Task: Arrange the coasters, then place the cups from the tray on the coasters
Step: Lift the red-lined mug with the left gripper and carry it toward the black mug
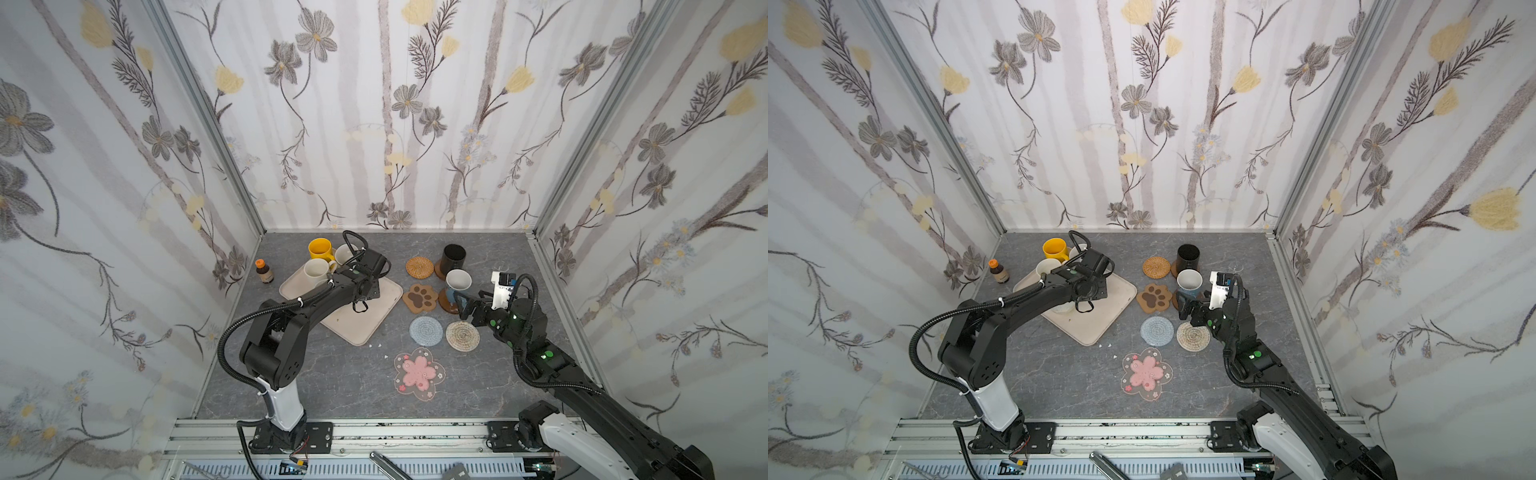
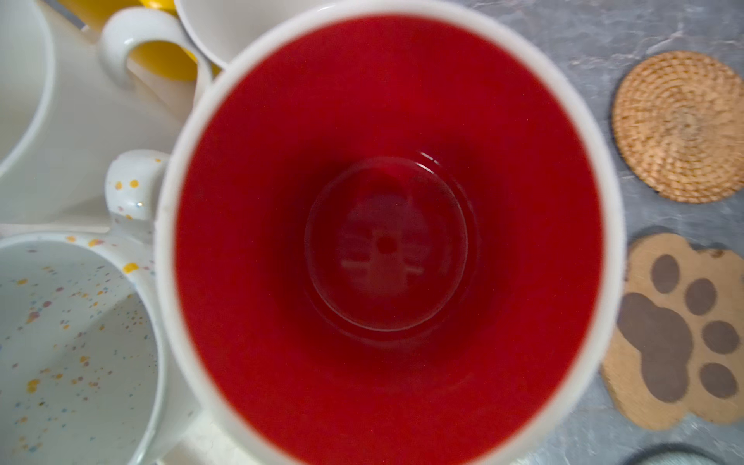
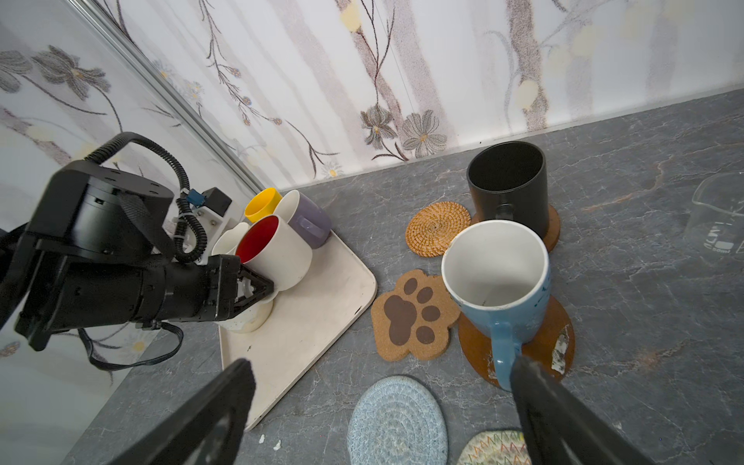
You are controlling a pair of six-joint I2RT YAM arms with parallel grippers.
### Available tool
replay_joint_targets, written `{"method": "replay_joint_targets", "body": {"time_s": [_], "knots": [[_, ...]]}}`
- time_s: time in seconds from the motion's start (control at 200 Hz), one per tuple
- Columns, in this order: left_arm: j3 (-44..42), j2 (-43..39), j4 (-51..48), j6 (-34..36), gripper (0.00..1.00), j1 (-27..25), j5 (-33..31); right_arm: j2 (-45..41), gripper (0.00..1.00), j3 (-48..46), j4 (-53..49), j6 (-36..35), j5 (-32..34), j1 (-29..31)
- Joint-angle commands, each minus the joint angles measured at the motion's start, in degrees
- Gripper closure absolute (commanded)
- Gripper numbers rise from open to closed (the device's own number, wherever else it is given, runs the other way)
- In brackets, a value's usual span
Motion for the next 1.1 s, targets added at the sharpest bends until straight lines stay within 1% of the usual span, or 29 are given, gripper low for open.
{"method": "replay_joint_targets", "body": {"time_s": [0.0,0.125,0.225,0.58,0.889,1.099], "knots": [[1.6,-1.5,1.3,2.9,1.00,-2.0,-1.5,-0.2,0.00,-0.5,3.1,1.2,-1.0,-0.7],[4.0,-1.4,1.3,3.9,1.00,-3.4,0.9,-0.7,0.00,-1.4,3.8,2.3,-1.4,-2.3],[6.8,0.3,1.3,5.9,1.00,-4.4,1.9,-1.1,0.00,-2.4,4.8,3.4,-2.3,-3.8],[18.7,10.1,1.4,8.7,1.00,-6.2,4.8,0.0,0.00,-5.2,8.5,7.8,-5.7,-9.2],[29.5,19.6,1.5,10.7,1.00,-6.5,6.6,3.5,0.00,-5.2,9.9,9.5,-5.7,-10.2],[36.9,25.8,1.4,12.7,1.00,-6.5,8.0,3.1,0.00,-5.6,10.0,9.5,-4.3,-10.9]]}}
